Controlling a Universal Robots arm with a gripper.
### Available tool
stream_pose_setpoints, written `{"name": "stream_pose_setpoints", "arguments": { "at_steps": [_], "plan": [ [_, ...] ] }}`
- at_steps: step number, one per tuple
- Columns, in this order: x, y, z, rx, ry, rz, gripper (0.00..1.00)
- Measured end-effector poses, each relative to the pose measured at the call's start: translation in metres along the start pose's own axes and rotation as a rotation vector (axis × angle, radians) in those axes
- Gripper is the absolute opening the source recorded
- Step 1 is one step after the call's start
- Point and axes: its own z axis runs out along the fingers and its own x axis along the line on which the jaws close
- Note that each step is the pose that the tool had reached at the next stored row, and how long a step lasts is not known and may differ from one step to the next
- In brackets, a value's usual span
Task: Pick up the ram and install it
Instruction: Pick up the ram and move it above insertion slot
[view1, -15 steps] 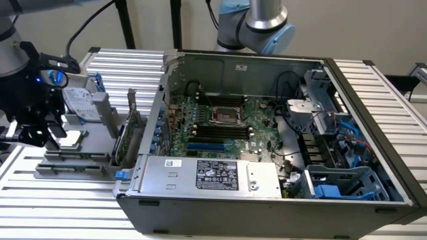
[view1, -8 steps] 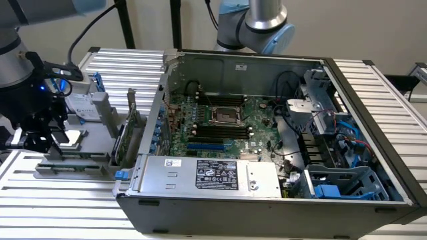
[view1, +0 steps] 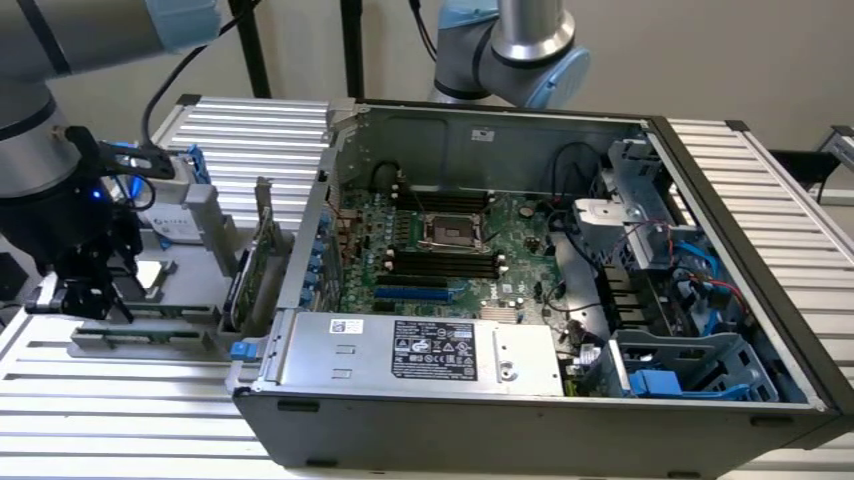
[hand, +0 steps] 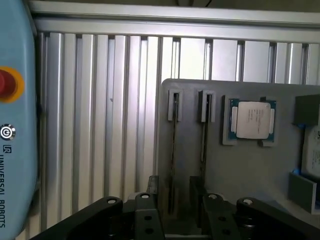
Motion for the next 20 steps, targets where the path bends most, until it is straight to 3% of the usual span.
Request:
{"name": "stream_pose_setpoints", "arguments": {
  "at_steps": [11,20],
  "plan": [
    [0.003,-0.0044,0.0199,0.0001,0.0006,-0.027,0.39],
    [0.002,-0.005,0.0362,0.0,0.0001,-0.005,0.39]
  ]
}}
